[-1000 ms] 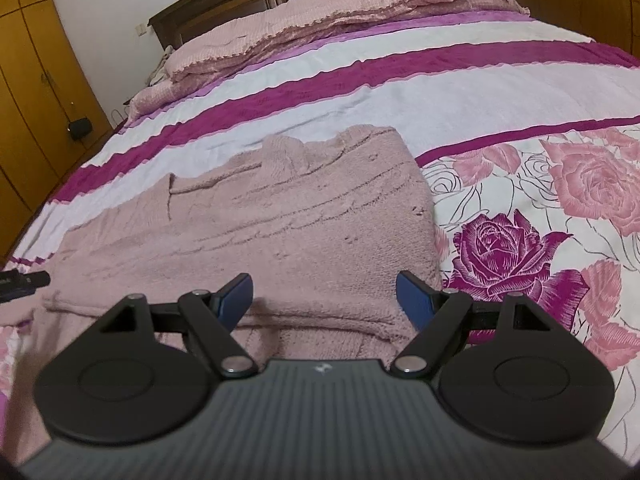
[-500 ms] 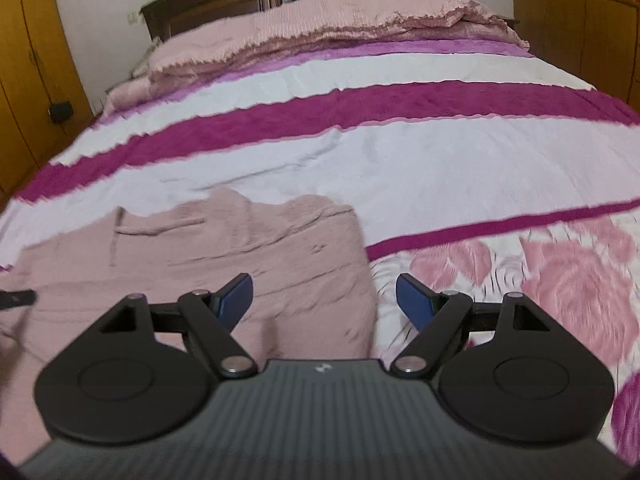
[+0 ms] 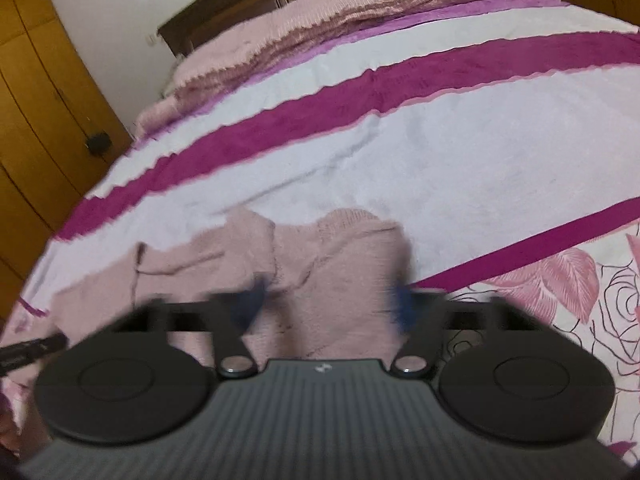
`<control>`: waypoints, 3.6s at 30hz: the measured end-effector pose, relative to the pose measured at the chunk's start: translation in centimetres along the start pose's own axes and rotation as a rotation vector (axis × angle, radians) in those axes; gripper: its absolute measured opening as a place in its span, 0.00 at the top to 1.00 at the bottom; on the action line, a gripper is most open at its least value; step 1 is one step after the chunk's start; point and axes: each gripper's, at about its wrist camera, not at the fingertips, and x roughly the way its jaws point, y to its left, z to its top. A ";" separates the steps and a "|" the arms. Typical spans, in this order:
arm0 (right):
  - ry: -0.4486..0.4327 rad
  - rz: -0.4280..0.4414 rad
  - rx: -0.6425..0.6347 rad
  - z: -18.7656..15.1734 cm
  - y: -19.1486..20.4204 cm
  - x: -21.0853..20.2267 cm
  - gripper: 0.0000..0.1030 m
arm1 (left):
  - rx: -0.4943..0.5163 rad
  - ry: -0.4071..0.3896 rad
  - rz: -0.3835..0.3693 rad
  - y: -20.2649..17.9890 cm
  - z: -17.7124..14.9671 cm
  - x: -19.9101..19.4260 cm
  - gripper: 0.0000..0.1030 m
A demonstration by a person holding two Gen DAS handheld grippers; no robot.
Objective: Fold small clothes
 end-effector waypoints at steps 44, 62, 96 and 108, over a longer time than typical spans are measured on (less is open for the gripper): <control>-0.125 -0.093 -0.068 -4.6 6.2 -10.9 0.34 | -0.004 0.006 0.141 0.6 0.2 -7.0 0.45; 0.011 -0.061 0.015 -10.3 9.3 -12.3 0.34 | -0.179 0.020 0.266 8.5 -4.3 -12.3 0.32; 0.050 -0.115 -0.056 -13.9 10.4 -12.3 0.35 | -0.508 -0.132 0.278 19.7 -3.0 -6.3 0.64; 0.001 -0.078 -0.061 -13.6 11.0 -13.1 0.35 | -0.433 -0.370 0.094 13.7 0.8 -12.7 0.87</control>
